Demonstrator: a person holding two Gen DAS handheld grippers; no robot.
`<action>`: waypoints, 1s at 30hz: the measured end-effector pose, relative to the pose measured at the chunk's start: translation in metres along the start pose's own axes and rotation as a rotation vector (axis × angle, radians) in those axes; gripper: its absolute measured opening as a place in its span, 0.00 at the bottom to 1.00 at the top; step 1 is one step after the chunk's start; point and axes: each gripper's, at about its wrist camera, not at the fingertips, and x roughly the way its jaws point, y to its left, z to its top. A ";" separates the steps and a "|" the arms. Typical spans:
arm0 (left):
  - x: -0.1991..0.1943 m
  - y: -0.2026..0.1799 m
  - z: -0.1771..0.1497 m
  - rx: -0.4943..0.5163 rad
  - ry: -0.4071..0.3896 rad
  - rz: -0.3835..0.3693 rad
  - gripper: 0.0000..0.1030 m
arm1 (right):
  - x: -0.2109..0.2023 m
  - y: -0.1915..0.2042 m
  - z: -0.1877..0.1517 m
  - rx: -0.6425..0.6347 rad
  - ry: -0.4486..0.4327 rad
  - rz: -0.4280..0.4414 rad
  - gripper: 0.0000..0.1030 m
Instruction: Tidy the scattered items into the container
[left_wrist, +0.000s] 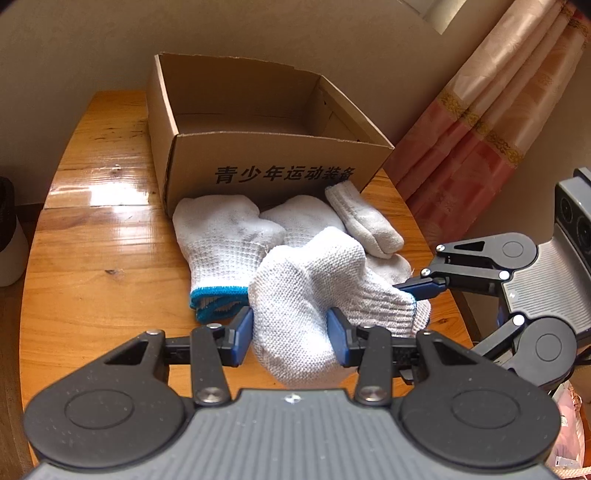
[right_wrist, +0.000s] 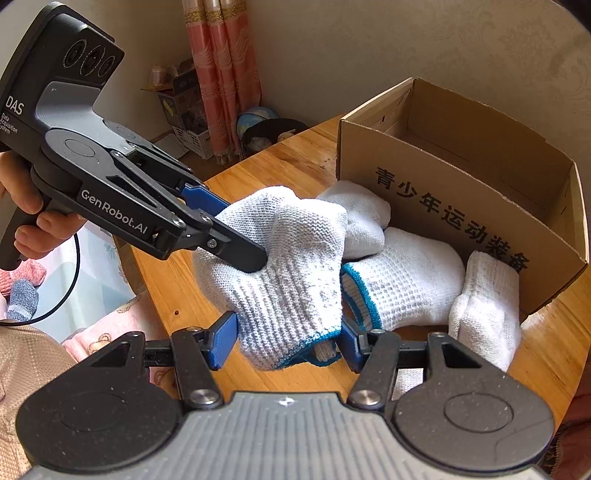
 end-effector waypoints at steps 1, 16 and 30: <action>-0.001 -0.001 0.004 0.003 -0.004 0.001 0.41 | -0.002 -0.002 0.003 -0.002 -0.005 -0.004 0.61; 0.000 -0.006 0.104 0.041 -0.103 0.024 0.41 | -0.030 -0.058 0.075 -0.064 -0.083 -0.107 0.61; 0.045 0.024 0.190 0.012 -0.111 0.078 0.41 | 0.002 -0.132 0.146 -0.104 -0.067 -0.140 0.61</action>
